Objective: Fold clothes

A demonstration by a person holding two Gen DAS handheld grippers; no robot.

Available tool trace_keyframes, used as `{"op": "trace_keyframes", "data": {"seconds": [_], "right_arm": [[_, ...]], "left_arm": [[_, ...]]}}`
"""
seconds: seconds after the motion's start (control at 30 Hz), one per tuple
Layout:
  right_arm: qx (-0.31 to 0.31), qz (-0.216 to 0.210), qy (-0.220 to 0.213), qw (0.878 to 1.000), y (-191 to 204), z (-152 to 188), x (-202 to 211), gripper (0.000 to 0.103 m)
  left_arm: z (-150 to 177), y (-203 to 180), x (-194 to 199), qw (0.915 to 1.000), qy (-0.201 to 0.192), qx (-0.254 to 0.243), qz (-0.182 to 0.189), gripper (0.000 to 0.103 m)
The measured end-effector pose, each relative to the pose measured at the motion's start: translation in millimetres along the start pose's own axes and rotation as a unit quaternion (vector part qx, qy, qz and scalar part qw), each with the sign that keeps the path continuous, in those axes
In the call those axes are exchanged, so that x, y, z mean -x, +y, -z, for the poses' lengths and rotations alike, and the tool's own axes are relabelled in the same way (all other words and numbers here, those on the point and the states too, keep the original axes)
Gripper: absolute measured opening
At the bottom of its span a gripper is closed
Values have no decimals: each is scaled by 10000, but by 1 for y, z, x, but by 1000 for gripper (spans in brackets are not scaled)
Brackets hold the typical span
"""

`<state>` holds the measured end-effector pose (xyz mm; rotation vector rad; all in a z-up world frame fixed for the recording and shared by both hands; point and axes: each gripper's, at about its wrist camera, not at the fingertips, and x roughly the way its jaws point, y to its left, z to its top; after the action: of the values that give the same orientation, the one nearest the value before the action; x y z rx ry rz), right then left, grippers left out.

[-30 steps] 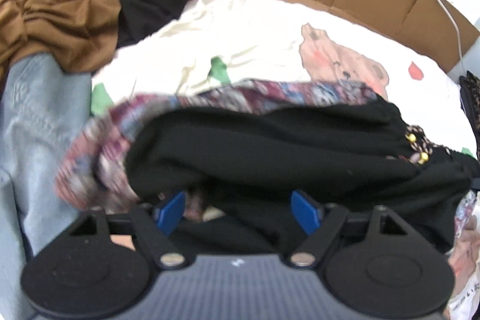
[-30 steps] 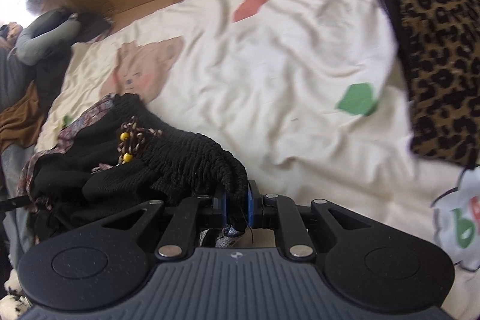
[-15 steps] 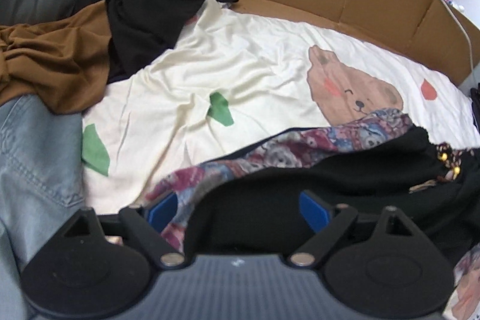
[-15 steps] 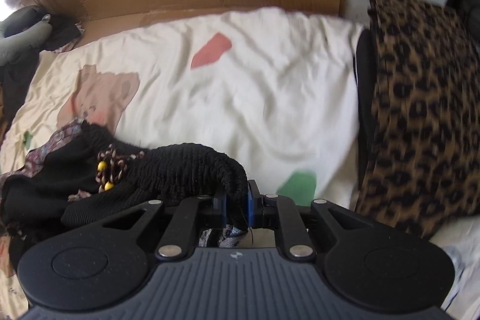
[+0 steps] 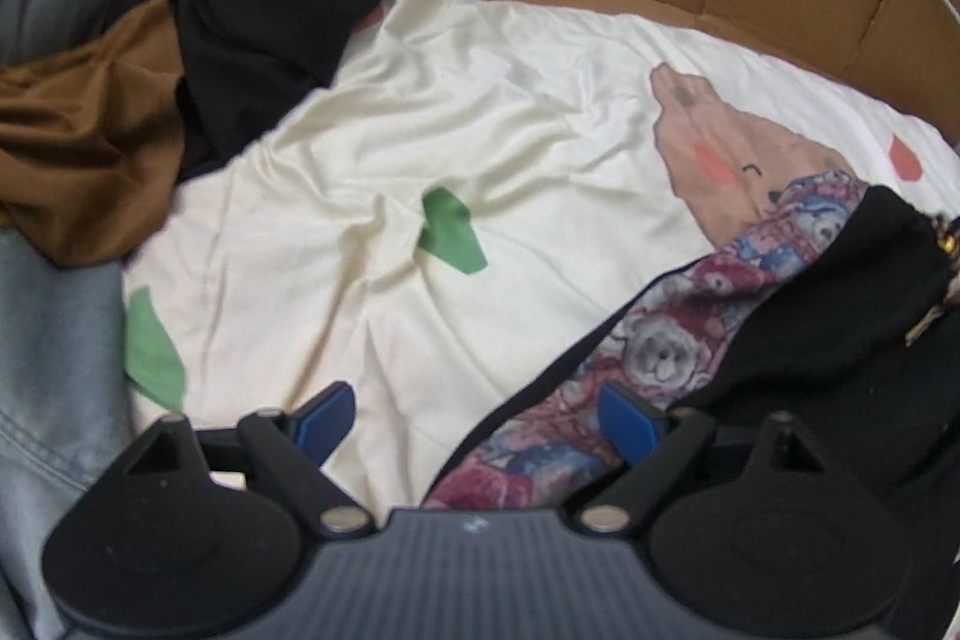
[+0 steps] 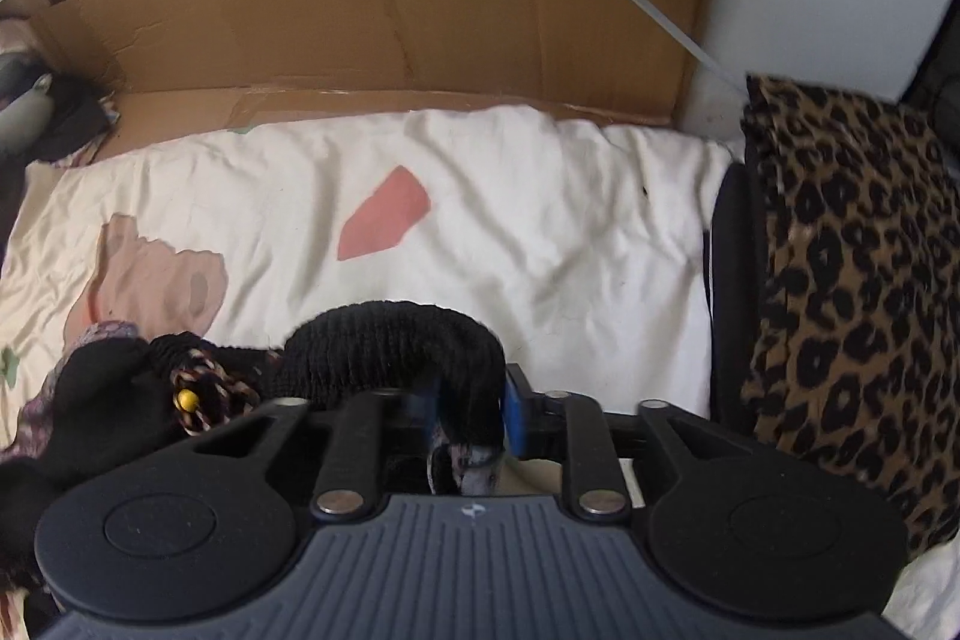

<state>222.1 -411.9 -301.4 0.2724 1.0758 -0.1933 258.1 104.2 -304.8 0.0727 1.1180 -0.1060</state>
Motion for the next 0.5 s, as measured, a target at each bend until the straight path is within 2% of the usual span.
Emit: {"op": "trace_keyframes", "data": {"seconds": [0.07, 0.13, 0.3, 0.5], "right_arm": [[-89, 15, -19, 10000, -3, 7, 1, 63], [-213, -22, -22, 9998, -9, 16, 4, 67], [-714, -333, 30, 9969, -28, 46, 20, 68], [-864, -849, 334, 9921, -34, 93, 31, 68]], "left_arm": [[1, 0, -3, 10000, 56, 47, 47, 90], [4, -2, -6, 9999, 126, 39, 51, 90], [14, 1, -12, 9996, 259, 146, 33, 90], [27, 7, -15, 9987, 428, 259, 93, 90]]}}
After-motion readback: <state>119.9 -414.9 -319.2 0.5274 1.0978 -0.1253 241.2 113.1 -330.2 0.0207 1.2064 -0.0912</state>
